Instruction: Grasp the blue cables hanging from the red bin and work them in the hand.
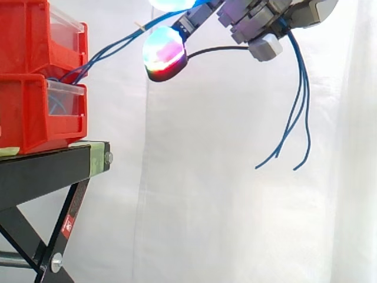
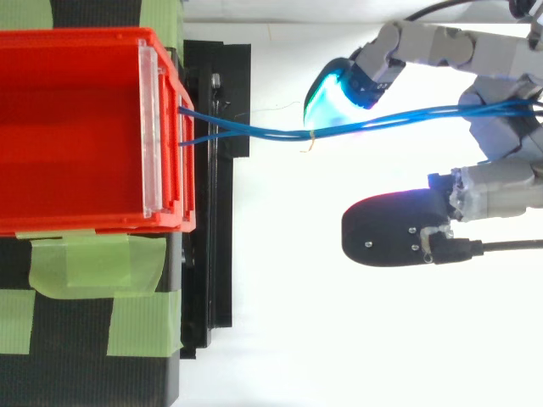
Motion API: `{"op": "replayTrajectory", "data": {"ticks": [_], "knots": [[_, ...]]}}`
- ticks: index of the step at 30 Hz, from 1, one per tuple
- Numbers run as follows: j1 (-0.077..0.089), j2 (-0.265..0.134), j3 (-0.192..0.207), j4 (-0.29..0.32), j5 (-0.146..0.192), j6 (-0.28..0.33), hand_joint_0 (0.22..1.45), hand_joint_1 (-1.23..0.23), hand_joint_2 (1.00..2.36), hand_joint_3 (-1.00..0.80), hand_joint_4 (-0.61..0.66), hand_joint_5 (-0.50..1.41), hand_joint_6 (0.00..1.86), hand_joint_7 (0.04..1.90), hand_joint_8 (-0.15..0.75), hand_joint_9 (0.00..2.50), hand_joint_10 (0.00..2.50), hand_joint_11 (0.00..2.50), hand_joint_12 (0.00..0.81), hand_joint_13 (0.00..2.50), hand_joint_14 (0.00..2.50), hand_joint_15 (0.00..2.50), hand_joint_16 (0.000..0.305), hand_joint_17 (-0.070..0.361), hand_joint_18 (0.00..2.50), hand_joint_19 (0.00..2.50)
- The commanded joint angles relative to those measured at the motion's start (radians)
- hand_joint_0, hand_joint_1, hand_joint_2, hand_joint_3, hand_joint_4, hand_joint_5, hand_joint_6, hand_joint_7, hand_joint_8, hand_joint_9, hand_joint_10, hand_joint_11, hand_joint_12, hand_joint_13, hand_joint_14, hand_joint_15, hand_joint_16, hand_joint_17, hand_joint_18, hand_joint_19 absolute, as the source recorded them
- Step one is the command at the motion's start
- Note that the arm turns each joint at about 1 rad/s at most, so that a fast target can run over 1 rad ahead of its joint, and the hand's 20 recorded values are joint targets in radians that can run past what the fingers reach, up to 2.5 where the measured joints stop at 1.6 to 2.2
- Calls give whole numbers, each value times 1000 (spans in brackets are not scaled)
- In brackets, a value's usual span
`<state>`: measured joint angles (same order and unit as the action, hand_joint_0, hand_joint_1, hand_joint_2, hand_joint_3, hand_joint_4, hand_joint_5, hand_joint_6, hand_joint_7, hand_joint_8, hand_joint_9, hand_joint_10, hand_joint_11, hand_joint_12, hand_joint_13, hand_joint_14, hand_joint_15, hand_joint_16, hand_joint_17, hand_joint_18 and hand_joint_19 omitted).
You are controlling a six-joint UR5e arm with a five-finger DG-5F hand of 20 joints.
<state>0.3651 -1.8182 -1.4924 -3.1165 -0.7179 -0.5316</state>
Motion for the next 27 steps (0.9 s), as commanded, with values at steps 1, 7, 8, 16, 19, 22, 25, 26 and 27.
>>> {"op": "replayTrajectory", "data": {"ticks": [1,7,8,16,19,22,25,26,27], "knots": [[0,0,0,1,2,-1,970,-604,1013,-731,434,301,16,1014,455,1805,2500,2500,533,1889,2500,1398,203,153,2500,759],[-2,-1,0,13,9,-5,953,-600,1011,-777,435,308,16,1019,455,1805,2500,2500,533,1889,2500,1398,203,153,2500,759],[-2,0,0,19,11,-5,953,-599,1011,-780,429,309,16,1017,455,1805,2500,2500,533,1889,2500,1398,203,153,2500,759],[-3,0,14,59,38,-13,964,-616,1011,-784,431,322,17,1029,455,1805,2500,2500,533,1889,2500,1398,203,153,2500,759],[-3,0,38,53,34,-18,982,-630,1013,-748,436,324,17,1037,455,1805,2500,2500,533,1889,2500,1398,203,153,2500,759],[-3,-1,55,39,34,-41,1014,-649,1016,-680,431,327,17,1032,455,1805,2500,2500,533,1889,2500,1398,203,153,2500,759],[-3,-1,55,42,34,-47,1046,-661,1019,-606,430,324,17,1032,455,1805,2500,2500,533,1889,2500,1398,203,153,2500,759],[-3,-1,55,42,34,-47,1052,-659,1020,-586,426,323,18,1034,455,1805,2500,2500,533,1889,2500,1398,203,153,2500,759],[-3,-1,55,44,38,-47,1065,-659,1022,-530,425,325,18,1037,455,1805,2500,2500,533,1889,2500,1398,203,153,2500,759]]}}
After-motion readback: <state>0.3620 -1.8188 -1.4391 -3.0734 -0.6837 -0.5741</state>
